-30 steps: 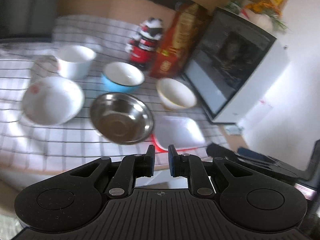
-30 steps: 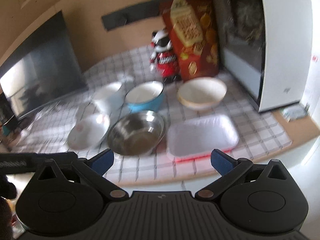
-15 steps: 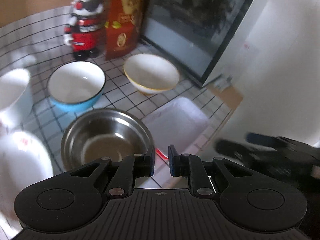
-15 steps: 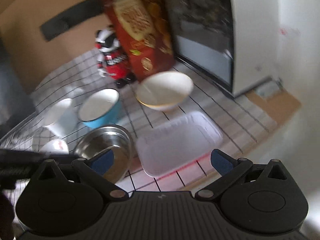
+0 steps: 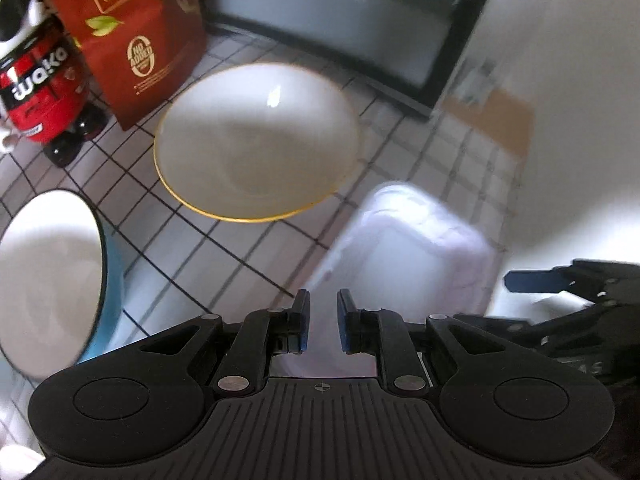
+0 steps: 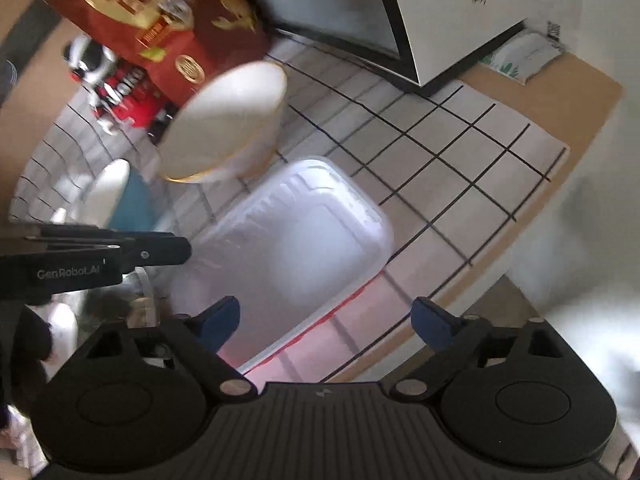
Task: Organize plates and bowls
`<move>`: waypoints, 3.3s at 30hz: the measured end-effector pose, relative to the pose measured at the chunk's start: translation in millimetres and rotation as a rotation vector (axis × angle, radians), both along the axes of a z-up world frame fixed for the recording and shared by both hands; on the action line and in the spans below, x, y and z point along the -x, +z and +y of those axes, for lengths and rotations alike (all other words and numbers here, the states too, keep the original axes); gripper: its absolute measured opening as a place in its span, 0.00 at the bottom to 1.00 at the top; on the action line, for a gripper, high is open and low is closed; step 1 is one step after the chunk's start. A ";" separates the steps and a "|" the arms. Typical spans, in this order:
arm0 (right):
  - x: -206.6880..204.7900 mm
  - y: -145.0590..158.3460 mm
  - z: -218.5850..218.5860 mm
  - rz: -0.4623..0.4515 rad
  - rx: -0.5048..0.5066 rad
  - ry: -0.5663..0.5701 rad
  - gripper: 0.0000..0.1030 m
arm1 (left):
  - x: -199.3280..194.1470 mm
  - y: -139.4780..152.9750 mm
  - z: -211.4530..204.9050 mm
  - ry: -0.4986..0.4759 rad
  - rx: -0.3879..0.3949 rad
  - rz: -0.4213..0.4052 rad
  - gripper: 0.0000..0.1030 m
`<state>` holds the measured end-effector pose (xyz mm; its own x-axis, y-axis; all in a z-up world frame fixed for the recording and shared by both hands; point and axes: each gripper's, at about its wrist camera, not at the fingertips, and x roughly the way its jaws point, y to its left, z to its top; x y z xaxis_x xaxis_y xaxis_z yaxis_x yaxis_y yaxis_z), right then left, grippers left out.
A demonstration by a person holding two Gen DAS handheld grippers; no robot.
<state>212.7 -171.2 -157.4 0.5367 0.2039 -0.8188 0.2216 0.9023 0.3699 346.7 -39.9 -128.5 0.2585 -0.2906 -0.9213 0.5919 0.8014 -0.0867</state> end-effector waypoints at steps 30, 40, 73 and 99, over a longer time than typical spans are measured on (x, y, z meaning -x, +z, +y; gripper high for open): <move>-84.0 -3.9 -85.1 0.023 -0.168 0.110 0.73 | -4.7 -26.8 -16.6 0.423 0.288 0.276 0.23; -105.2 23.3 -75.9 -0.051 0.049 0.131 0.77 | 11.9 -23.9 -26.4 0.416 0.354 0.276 0.24; -86.2 -9.9 141.4 0.042 -0.028 0.700 0.99 | 144.9 9.3 221.1 1.149 0.340 -0.037 0.26; -68.2 19.5 144.6 -0.039 0.152 0.792 0.44 | 148.2 -2.4 212.0 1.003 0.299 0.036 0.21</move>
